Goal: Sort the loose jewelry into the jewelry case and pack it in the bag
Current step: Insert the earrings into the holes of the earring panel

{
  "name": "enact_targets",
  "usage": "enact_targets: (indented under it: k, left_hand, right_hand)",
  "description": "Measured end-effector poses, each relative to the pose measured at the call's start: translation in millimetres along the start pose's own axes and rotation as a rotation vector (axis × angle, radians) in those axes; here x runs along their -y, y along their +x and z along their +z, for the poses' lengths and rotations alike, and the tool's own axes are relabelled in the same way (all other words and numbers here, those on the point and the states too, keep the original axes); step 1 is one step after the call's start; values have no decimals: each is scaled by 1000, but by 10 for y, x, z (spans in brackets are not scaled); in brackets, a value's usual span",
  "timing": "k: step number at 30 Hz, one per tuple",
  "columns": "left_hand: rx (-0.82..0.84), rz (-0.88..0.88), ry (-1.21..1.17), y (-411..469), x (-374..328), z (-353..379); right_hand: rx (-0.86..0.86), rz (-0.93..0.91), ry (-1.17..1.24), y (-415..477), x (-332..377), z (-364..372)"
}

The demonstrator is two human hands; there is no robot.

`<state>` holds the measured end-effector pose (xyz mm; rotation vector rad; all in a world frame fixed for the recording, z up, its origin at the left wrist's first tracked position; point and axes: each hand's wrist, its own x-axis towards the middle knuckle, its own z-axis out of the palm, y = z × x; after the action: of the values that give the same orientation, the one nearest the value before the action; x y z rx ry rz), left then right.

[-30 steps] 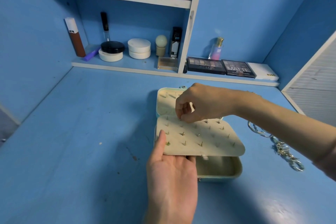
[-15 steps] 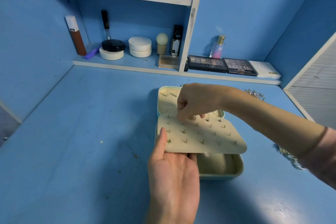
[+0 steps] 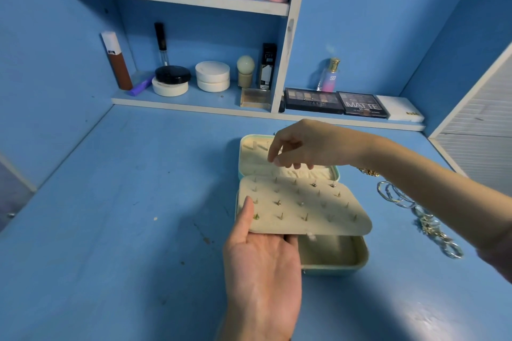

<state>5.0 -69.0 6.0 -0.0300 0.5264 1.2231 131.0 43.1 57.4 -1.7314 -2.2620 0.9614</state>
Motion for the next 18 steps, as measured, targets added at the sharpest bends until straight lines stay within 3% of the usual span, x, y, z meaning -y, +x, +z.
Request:
enact_targets:
  k: [7,18]
  left_hand:
    - [-13,0,-2,-14,-12,19]
    - [-19,-37,9,15,-33,3]
  right_hand:
    - [-4,-182,-139,77,106,180]
    - [24,-248,-266,142,228,188]
